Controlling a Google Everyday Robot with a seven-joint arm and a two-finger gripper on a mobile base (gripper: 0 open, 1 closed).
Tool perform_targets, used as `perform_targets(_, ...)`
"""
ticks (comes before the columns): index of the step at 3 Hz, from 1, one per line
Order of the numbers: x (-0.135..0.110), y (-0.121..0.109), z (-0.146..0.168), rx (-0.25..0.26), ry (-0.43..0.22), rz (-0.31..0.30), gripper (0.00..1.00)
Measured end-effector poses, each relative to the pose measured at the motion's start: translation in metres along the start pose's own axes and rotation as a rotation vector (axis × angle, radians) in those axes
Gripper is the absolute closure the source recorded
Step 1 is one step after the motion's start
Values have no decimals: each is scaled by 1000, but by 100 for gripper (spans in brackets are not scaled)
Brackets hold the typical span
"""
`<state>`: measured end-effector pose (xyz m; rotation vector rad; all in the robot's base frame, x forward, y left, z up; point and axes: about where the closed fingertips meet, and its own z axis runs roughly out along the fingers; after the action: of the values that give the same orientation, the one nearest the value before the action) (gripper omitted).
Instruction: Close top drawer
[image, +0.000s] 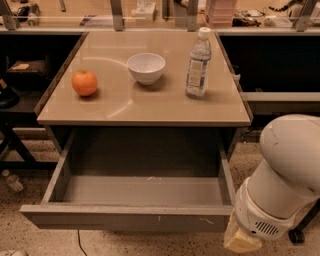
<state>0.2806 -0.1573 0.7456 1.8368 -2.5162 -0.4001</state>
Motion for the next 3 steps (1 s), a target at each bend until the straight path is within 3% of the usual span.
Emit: perform_targets(3,-36,-35,68,13,-16,-40,100)
